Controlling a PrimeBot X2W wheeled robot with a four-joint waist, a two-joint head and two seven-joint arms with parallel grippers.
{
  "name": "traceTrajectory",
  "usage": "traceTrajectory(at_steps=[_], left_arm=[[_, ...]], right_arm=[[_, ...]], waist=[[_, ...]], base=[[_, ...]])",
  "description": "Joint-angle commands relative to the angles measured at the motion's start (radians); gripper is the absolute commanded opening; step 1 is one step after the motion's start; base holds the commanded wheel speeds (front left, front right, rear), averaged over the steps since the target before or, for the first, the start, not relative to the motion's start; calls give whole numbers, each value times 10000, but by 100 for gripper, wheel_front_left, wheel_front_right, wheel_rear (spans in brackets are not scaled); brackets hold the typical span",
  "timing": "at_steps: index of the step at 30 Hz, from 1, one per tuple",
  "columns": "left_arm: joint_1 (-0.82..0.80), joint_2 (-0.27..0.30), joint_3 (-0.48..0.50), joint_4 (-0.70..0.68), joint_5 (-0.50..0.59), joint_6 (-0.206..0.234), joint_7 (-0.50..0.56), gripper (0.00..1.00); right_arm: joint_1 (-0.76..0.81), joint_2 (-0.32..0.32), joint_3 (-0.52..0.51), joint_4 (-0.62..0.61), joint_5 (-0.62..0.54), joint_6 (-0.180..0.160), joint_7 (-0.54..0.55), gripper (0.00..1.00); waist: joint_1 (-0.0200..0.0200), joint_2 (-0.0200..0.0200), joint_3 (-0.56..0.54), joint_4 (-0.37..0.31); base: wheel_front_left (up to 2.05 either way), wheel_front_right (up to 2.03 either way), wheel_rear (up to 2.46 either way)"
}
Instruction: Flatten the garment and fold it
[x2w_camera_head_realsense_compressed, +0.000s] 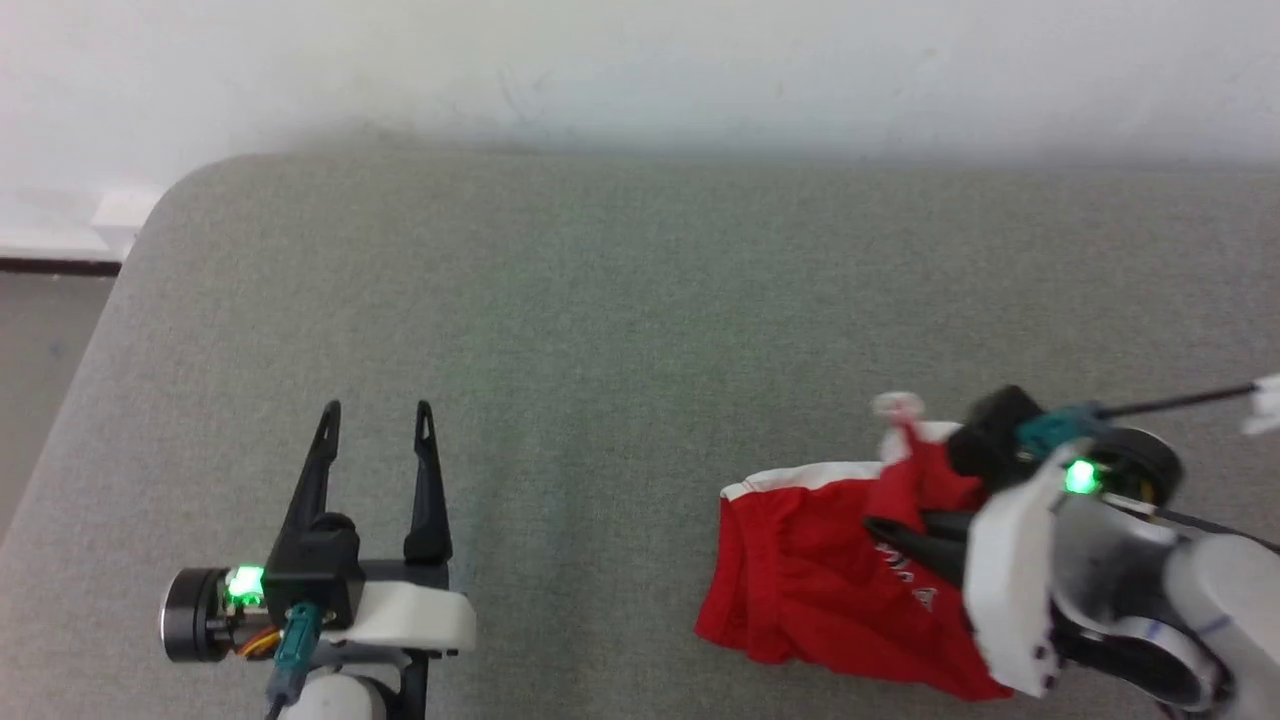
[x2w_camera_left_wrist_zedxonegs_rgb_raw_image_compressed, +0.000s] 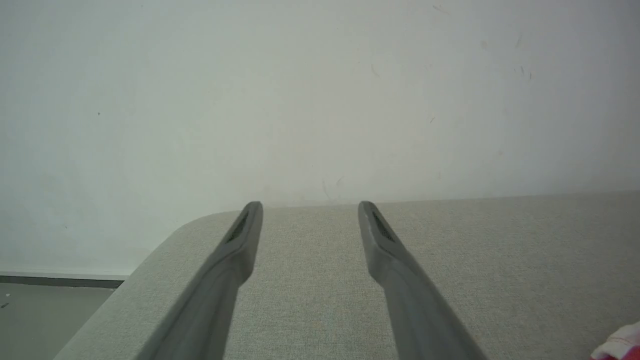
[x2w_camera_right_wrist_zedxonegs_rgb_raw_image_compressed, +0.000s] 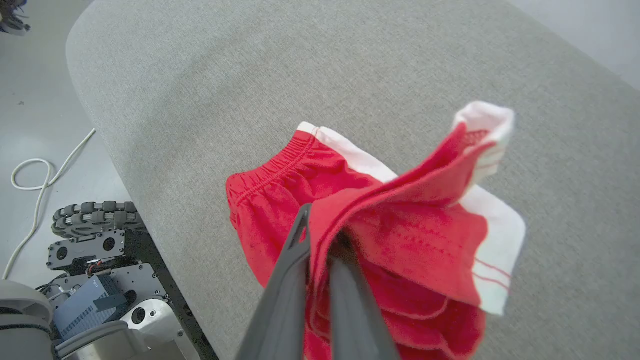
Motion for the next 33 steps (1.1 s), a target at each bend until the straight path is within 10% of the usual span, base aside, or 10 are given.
traceTrajectory(at_steps=[1, 15, 17, 25, 33], left_arm=[[-272, -94, 1, -11, 57, -31, -47, 100], [-551, -266, 80, 55, 103, 1, -47, 100], [-487, -253, 115, 102, 103, -8, -47, 100], [-241, -144, 371, 340, 38, -44, -47, 100], [-188, -68, 587, 302, 13, -210, -47, 100]], right_arm=[[-543, 361, 419, 198, -83, -7, 99, 0], [-2086, 1375, 3246, 3696, 57, -7, -599, 0], [-2275, 1258, 3457, 3627, 43, -7, -1086, 100], [-2521, 656, 2584, 2787, 148, -7, -3291, 100], [-1539, 1437, -1427, 3589, -2532, -7, -7662, 100]], waist=[[1, -1, 367, 276], [1, -1, 761, 595], [1, -1, 659, 482], [1, -1, 155, -160], [1, -1, -224, -843]], base=[[0, 0, 0], [0, 0, 0], [0, 0, 0], [0, 0, 0], [0, 0, 0]])
